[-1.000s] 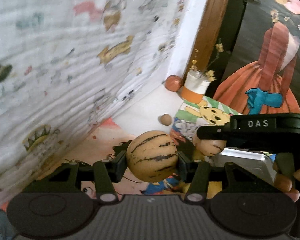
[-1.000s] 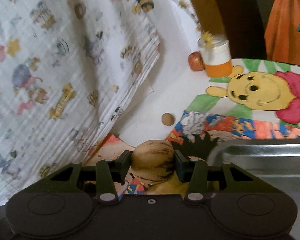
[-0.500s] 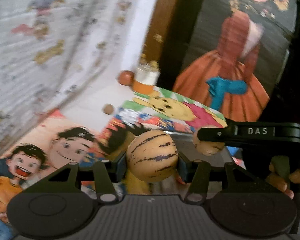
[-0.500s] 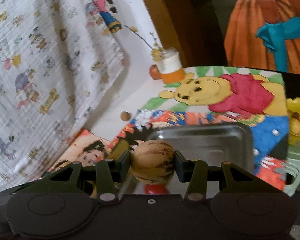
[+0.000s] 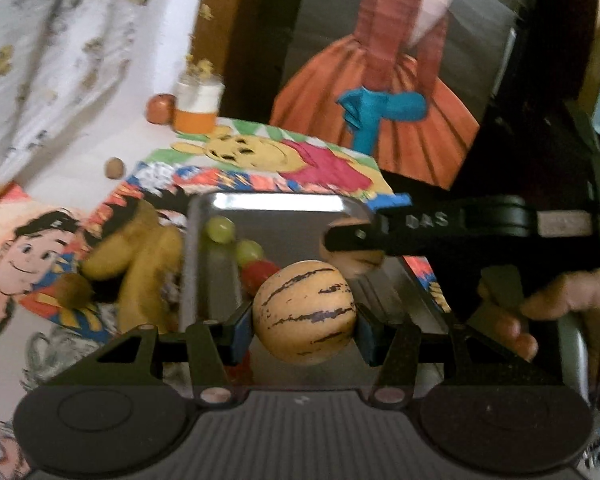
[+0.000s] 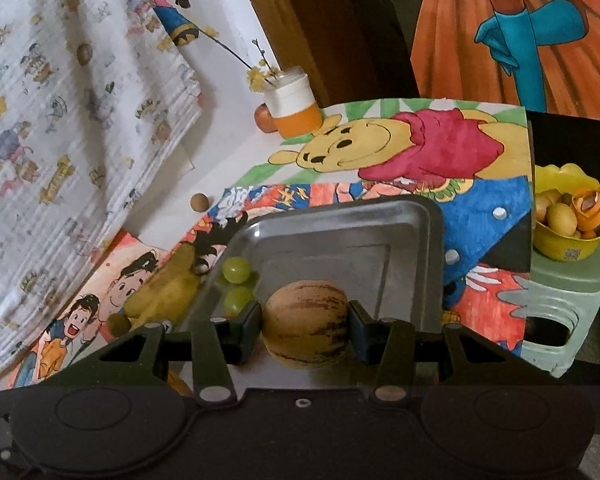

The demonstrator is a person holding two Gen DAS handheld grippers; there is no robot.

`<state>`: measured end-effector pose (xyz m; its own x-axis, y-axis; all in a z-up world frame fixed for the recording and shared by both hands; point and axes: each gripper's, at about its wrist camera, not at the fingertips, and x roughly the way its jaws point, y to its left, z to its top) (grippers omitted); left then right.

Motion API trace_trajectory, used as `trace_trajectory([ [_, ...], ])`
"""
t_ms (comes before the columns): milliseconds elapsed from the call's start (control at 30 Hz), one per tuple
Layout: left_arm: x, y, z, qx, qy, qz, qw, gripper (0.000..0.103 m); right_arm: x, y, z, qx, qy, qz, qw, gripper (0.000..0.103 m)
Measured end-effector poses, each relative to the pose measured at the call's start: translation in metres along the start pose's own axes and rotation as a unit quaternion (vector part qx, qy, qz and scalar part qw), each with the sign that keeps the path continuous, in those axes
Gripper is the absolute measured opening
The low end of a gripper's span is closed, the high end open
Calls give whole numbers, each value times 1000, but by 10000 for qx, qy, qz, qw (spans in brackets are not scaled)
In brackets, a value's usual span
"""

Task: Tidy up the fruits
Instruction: 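Carry the melon into the metal tray with the left tool while the right tool releases its melon there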

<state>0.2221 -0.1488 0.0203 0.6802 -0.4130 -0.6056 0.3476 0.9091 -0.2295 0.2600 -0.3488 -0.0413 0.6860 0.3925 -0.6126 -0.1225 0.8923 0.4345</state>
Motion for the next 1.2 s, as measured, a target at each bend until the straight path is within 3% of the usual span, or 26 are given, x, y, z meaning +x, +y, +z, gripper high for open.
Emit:
trace_trajectory([
  [533, 24, -12, -13, 212, 389, 62, 9990, 57, 1, -1, -4, -80, 5, 27, 10000, 50],
  [867, 22, -10, -14, 244, 356, 31, 9991, 57, -2, 1, -5, -102, 49, 20, 9999, 51],
  [1200, -8, -12, -10, 222, 25, 48, 9997, 74, -35, 9, -3, -110, -115, 12, 9999, 69],
])
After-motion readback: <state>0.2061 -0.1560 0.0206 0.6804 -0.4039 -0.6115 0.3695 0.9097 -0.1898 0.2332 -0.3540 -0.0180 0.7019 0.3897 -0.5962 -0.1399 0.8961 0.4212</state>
